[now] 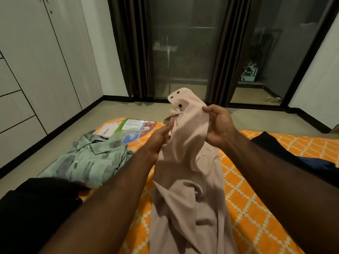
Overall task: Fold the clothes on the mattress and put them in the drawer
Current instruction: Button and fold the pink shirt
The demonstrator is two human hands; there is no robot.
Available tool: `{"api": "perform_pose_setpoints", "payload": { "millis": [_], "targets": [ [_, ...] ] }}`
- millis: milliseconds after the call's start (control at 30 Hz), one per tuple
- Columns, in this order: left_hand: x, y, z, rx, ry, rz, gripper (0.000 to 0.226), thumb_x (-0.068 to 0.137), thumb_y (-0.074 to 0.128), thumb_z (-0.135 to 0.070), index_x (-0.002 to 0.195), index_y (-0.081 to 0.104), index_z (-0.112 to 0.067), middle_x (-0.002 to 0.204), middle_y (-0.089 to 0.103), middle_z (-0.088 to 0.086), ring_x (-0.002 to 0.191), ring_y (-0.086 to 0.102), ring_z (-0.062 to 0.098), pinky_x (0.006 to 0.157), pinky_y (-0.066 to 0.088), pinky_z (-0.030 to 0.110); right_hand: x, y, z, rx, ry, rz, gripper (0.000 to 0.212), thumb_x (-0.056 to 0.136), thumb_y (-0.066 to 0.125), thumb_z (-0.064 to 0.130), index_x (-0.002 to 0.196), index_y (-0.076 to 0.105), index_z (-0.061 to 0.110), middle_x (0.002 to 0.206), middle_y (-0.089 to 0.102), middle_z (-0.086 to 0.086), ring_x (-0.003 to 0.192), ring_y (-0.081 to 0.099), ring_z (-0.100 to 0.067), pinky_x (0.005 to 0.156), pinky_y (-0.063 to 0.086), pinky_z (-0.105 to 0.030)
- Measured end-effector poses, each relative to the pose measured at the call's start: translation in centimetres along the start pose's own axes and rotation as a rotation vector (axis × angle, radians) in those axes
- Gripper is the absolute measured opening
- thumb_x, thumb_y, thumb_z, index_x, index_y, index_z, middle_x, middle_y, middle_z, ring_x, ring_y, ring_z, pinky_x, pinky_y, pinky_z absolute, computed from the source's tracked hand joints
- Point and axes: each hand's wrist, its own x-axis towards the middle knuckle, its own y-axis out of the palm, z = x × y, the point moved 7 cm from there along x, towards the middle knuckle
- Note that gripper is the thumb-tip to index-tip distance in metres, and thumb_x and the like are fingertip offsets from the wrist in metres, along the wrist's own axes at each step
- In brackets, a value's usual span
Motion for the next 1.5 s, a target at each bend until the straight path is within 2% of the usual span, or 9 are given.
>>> {"api": "perform_pose_setpoints", "payload": {
  "millis": [267, 367, 467, 600, 867, 1033, 1133, 1233, 1500],
  "targets": [
    [6.1, 0.2, -5.2, 0.194, 0.39, 0.109, 0.088, 0.096, 0.057, 0.007, 0.159, 0.016, -0.039, 0.151, 0.051, 0.009, 0.124, 0.061, 0.025, 0.09, 0.057, 0.042, 4.8, -0.7, 1.1, 0.122, -0.138, 0.055, 0.034, 0.092, 0.041, 0.018, 0.109, 0.066, 0.002, 0.088, 0.066, -0.014, 0.081, 0.066, -0.028, 0.08, 0.057, -0.037],
    [8.5, -3.0, -2.9, 0.439, 0.313, -0.147, 0.088, 0.092, 0.061, 0.008, 0.158, 0.023, -0.037, 0.152, 0.046, 0.006, 0.128, 0.06, 0.025, 0.097, 0.054, 0.041, 7.8, -4.9, -2.4, -0.192, 0.026, -0.138, 0.02, 0.091, 0.048, 0.019, 0.086, 0.064, 0.007, 0.068, 0.061, -0.007, 0.06, 0.06, -0.021, 0.066, 0.052, -0.031],
    [7.9, -7.8, 2.3, 1.032, 0.191, -0.508, 0.05, 0.092, 0.068, -0.019, 0.14, 0.056, -0.02, 0.139, 0.061, 0.006, 0.126, 0.058, 0.024, 0.103, 0.045, 0.031, 7.8, -10.8, -7.8, -0.616, 0.351, -0.33, 0.025, 0.094, 0.051, 0.013, 0.069, 0.049, 0.014, 0.053, 0.049, -0.002, 0.046, 0.046, -0.014, 0.047, 0.043, -0.024],
    [4.6, -8.5, 5.1, 1.048, 0.323, -0.53, 0.022, 0.098, 0.063, -0.032, 0.101, 0.075, -0.014, 0.101, 0.075, 0.003, 0.093, 0.065, 0.018, 0.075, 0.041, 0.025, 5.7, -12.7, -9.1, -0.583, 0.302, -0.405, 0.004, 0.085, 0.068, 0.001, 0.088, 0.066, 0.002, 0.08, 0.064, -0.009, 0.065, 0.058, -0.02, 0.063, 0.054, -0.027],
    [-5.5, -5.4, 6.5, 0.99, 0.114, -0.524, 0.053, 0.081, 0.067, -0.07, 0.09, 0.063, -0.019, 0.085, 0.068, -0.001, 0.081, 0.063, 0.017, 0.06, 0.039, 0.031, -2.4, -9.3, -10.4, -0.947, 0.246, -0.259, 0.014, 0.088, 0.07, 0.014, 0.077, 0.062, 0.011, 0.068, 0.054, -0.007, 0.055, 0.049, -0.018, 0.051, 0.036, -0.024],
    [-10.4, -1.7, 9.0, 1.256, 0.034, -0.345, 0.04, 0.087, 0.068, -0.038, 0.066, 0.044, -0.015, 0.073, 0.058, 0.008, 0.074, 0.058, 0.026, 0.059, 0.032, 0.039, -7.3, -8.2, -11.2, -1.191, 0.14, -0.254, 0.013, 0.083, 0.075, 0.022, 0.075, 0.067, 0.015, 0.074, 0.065, 0.0, 0.074, 0.065, -0.02, 0.051, 0.043, -0.023],
    [-11.7, -1.6, 8.6, 0.879, 0.037, -0.424, 0.035, 0.09, 0.063, -0.024, 0.06, 0.049, -0.013, 0.061, 0.054, 0.007, 0.068, 0.057, 0.031, 0.059, 0.038, 0.041, -9.4, -8.5, -10.9, -1.012, 0.101, -0.354, 0.019, 0.089, 0.072, 0.015, 0.071, 0.068, 0.009, 0.062, 0.062, -0.008, 0.057, 0.06, -0.024, 0.054, 0.043, -0.031],
    [-12.6, -2.3, 10.1, 0.143, -0.063, -0.481, 0.016, 0.101, 0.055, -0.016, 0.101, 0.069, -0.008, 0.095, 0.071, 0.021, 0.087, 0.067, 0.034, 0.077, 0.056, 0.044, -10.2, -8.9, -10.2, -0.783, 0.084, -0.428, 0.026, 0.093, 0.063, 0.002, 0.067, 0.059, 0.004, 0.059, 0.049, -0.016, 0.039, 0.044, -0.022, 0.047, 0.035, -0.031],
    [-14.8, -3.0, 12.5, 0.232, -0.302, -0.354, 0.019, 0.088, 0.074, -0.019, 0.101, 0.068, -0.007, 0.084, 0.068, 0.012, 0.074, 0.066, 0.026, 0.061, 0.056, 0.034, -13.9, -8.2, -12.6, -0.716, 0.582, -0.285, 0.039, 0.094, 0.072, 0.039, 0.1, 0.067, 0.0, 0.086, 0.072, -0.018, 0.071, 0.071, -0.028, 0.067, 0.063, -0.038]
  ]
}}
